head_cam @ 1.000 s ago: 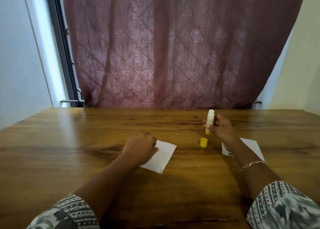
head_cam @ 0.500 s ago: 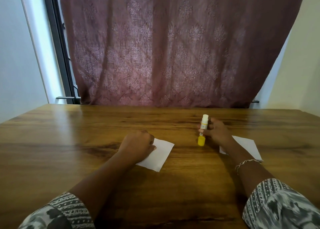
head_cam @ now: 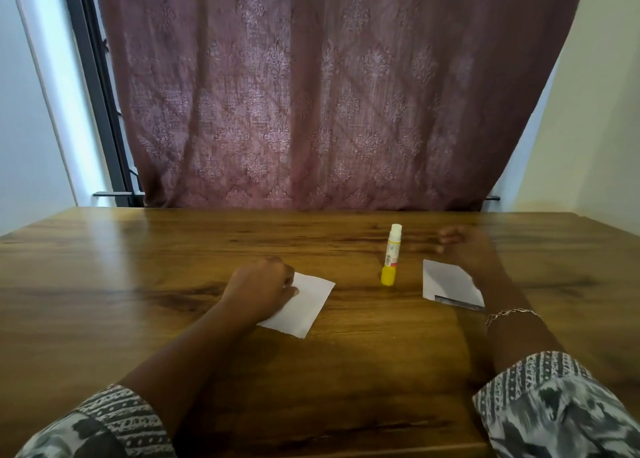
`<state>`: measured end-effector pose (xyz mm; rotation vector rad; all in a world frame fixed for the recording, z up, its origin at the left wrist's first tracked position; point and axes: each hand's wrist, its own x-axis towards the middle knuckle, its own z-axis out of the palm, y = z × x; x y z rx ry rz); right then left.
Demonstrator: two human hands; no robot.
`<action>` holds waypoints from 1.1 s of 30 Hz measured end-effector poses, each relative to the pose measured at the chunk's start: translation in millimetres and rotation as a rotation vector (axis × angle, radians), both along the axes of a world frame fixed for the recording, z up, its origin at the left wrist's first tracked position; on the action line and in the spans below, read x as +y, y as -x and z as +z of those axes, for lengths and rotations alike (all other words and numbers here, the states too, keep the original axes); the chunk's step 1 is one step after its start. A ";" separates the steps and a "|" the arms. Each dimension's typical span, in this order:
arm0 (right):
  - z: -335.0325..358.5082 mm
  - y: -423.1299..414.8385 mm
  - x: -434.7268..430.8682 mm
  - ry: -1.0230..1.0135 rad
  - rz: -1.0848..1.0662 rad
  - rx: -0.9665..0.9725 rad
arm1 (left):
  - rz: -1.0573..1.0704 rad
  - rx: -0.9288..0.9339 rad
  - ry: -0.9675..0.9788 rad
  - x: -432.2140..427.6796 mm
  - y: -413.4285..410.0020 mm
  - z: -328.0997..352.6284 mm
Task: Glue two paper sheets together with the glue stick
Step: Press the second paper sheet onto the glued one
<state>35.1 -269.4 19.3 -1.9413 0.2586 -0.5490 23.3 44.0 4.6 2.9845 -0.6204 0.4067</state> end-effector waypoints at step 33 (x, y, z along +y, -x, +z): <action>15.8 20.8 -39.9 0.346 -0.241 -0.029 | -0.047 -0.132 -0.024 2.3 -4.7 -1.1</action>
